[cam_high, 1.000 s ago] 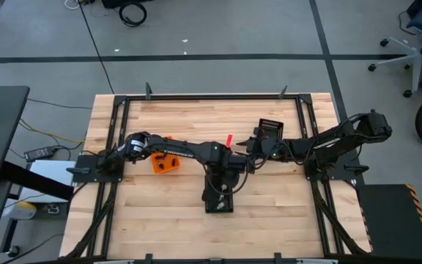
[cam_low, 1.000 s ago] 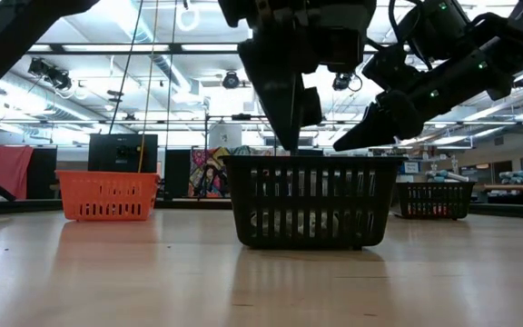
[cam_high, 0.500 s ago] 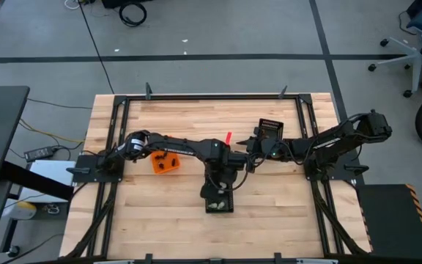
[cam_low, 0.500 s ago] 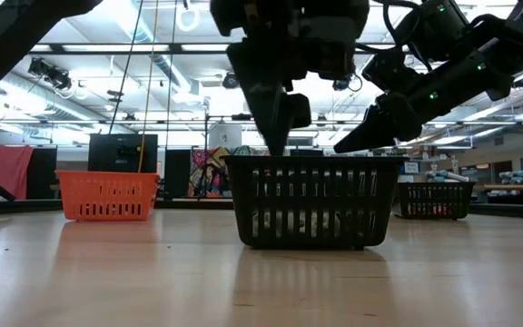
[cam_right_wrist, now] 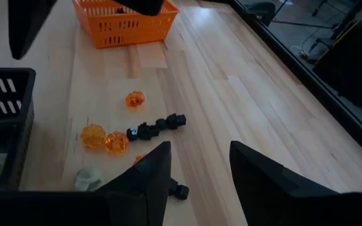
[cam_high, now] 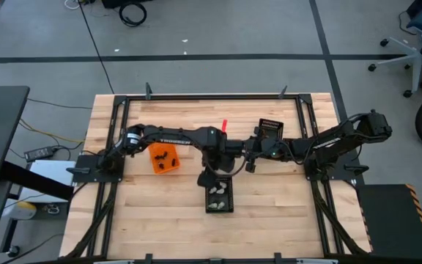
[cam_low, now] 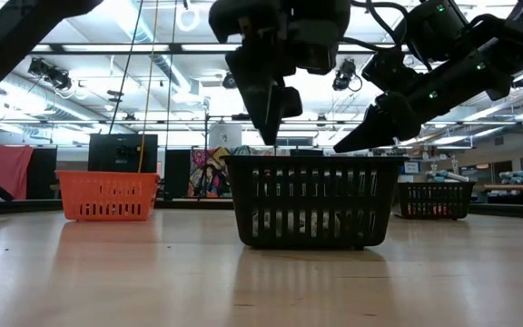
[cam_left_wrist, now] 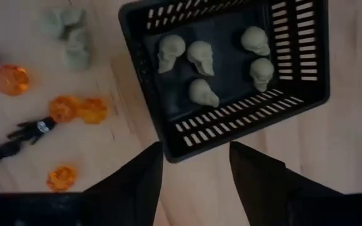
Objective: Sort Halloween decoration
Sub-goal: Put the black skeleton toy into the orange bin
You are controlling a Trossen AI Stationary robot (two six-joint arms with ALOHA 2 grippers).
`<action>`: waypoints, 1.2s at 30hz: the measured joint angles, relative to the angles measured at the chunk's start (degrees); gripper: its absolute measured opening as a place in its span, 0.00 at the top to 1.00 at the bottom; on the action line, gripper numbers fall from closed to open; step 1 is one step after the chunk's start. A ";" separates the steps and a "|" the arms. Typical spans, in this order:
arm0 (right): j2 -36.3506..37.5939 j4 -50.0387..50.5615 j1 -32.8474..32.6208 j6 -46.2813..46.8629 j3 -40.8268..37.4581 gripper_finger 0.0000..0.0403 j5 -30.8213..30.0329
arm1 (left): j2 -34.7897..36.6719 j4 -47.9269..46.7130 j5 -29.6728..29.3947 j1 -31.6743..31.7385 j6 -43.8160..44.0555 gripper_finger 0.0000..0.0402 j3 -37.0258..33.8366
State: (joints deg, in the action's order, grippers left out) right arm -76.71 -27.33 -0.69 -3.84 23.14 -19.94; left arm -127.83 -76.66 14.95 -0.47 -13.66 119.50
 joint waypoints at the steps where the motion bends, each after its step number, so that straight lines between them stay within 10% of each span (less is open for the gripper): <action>1: 0.00 0.00 0.01 -0.02 0.00 0.59 0.02 | 0.00 0.20 -0.22 0.21 -0.66 0.53 0.00; 19: 0.02 0.51 -0.08 0.20 -0.02 0.59 0.61 | -0.41 4.26 -6.17 9.51 -7.74 0.53 -0.35; 36: 0.02 2.59 -0.06 1.27 -0.04 0.59 -1.38 | 0.96 22.87 -7.80 12.65 -12.31 0.53 -19.23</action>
State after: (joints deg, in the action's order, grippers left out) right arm -76.69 -24.74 -0.75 -2.57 23.09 -21.32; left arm -126.87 -53.79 7.14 12.19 -25.97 100.27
